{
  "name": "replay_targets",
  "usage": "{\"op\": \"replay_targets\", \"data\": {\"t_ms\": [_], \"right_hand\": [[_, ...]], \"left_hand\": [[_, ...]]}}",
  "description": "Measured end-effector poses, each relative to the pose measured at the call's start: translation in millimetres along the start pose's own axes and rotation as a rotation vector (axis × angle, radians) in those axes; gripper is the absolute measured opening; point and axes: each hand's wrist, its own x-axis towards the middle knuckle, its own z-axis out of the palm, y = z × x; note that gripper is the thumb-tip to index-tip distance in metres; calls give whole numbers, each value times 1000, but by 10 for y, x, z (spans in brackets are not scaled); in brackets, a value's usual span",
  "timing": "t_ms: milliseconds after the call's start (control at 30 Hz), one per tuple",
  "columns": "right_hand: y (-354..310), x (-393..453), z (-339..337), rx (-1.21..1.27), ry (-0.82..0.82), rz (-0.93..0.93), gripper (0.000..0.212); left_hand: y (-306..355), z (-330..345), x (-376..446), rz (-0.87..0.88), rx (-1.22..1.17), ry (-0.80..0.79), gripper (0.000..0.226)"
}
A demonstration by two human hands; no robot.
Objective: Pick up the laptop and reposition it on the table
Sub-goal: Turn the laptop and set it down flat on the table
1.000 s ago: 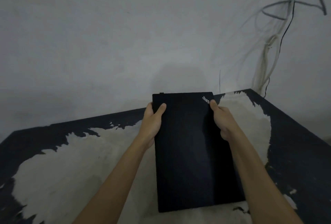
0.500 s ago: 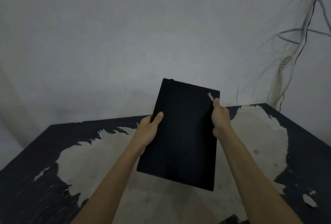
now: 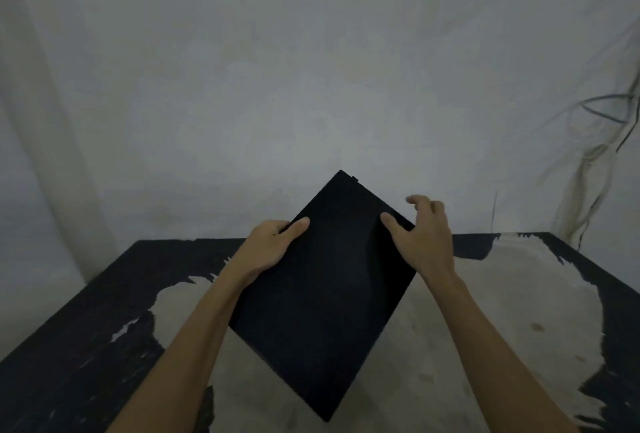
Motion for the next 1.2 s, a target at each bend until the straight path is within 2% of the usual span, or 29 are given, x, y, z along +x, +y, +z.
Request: {"op": "replay_targets", "data": {"t_ms": [133, 200, 300, 367, 567, 667, 733, 833, 933, 1000, 1067, 1200], "right_hand": [[-236, -35, 119, -61, -79, -240, 68], [-328, -39, 167, -59, -125, -291, 72], [-396, -26, 168, 68, -221, -145, 72], [-377, -10, 136, 164, -253, -85, 60], [-280, -3, 84, 406, -251, -33, 45], [-266, -6, 55, 460, -211, -19, 42], [-243, -23, 41, 479, -174, 6, 40], [-160, -18, 44, 535, -122, 88, 46], [-88, 11, 31, 600, -78, 164, 47], [-68, 22, 25, 618, -51, 179, 41], [-41, 16, 30, 648, -29, 204, 37], [46, -39, 79, 728, -13, 300, 36]], "left_hand": [[-28, -131, -9, 69, 59, -84, 53], [-16, -154, -16, 112, 100, -118, 49], [10, -177, -16, 171, 160, -157, 48], [28, -189, -12, 184, 153, -192, 46], [99, -216, 77, 191, 158, -310, 42], [141, -237, 147, 234, 228, -215, 48], [150, -274, 174, 247, 295, -64, 49], [73, -358, 148, 249, 454, 207, 43], [-107, -439, 80, 260, 368, 381, 35], [-265, -473, 33, 224, 211, 386, 44], [-410, -464, -43, 162, 39, 320, 55], [-748, -271, -182, 94, -208, 215, 51]]}}
